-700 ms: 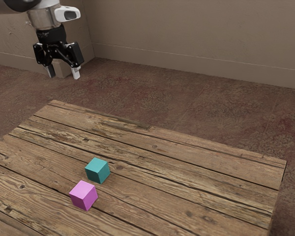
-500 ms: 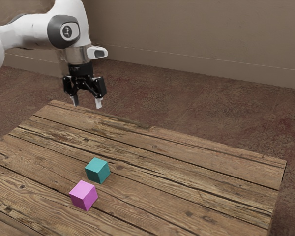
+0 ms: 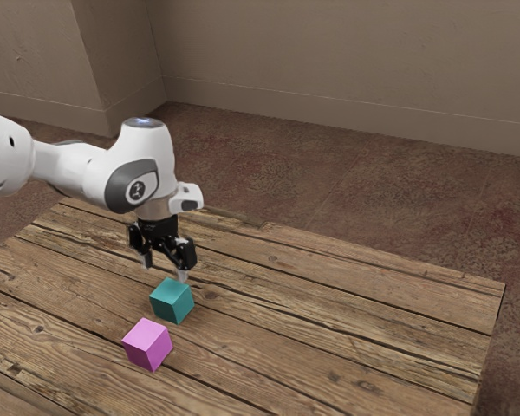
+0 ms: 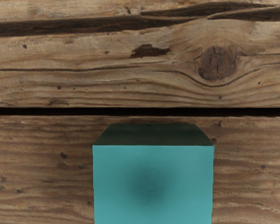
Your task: Pick up the blue block with one arm, and put the blue block on the pink block with one arm
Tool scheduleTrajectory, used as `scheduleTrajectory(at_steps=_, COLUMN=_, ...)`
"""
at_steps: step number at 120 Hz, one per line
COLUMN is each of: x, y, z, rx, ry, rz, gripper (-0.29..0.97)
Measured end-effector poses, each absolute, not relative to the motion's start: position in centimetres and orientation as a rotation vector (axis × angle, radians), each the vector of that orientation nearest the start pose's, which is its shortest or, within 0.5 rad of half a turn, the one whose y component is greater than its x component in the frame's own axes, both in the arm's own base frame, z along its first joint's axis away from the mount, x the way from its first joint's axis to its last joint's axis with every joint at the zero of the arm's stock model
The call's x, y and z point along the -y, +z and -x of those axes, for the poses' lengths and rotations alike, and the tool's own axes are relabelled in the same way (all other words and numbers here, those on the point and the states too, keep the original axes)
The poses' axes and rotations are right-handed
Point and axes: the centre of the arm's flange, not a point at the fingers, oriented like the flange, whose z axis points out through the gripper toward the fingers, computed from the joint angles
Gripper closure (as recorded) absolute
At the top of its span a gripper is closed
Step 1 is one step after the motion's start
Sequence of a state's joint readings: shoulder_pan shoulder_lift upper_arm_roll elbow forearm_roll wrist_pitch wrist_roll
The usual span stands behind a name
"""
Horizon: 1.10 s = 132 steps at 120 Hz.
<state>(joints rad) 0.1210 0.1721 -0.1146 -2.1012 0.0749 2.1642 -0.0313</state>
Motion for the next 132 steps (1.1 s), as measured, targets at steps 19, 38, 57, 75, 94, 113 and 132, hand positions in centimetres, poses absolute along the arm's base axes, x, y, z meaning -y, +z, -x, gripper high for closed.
scheduleTrajectory(at_steps=19, x=-1.0, y=30.5, z=-57.3, rx=-0.035, ry=0.003, rz=3.108, gripper=0.00)
scheduleTrajectory(at_steps=38, x=-1.6, y=29.6, z=-55.7, rx=-0.033, ry=-0.046, rz=3.110, gripper=0.00)
scheduleTrajectory(at_steps=57, x=-1.1, y=28.0, z=-55.1, rx=-0.051, ry=-0.036, rz=3.117, gripper=0.00)
scheduleTrajectory(at_steps=75, x=-1.3, y=27.4, z=-54.8, rx=-0.052, ry=0.010, rz=3.120, gripper=0.00)
scheduleTrajectory(at_steps=94, x=-1.7, y=26.7, z=-54.6, rx=-0.047, ry=0.053, rz=3.121, gripper=0.05)
scheduleTrajectory(at_steps=113, x=-1.7, y=26.6, z=-54.5, rx=-0.057, ry=0.072, rz=3.121, gripper=0.17)
scheduleTrajectory(at_steps=132, x=-1.7, y=26.7, z=-54.4, rx=-0.064, ry=0.093, rz=3.120, gripper=0.29)
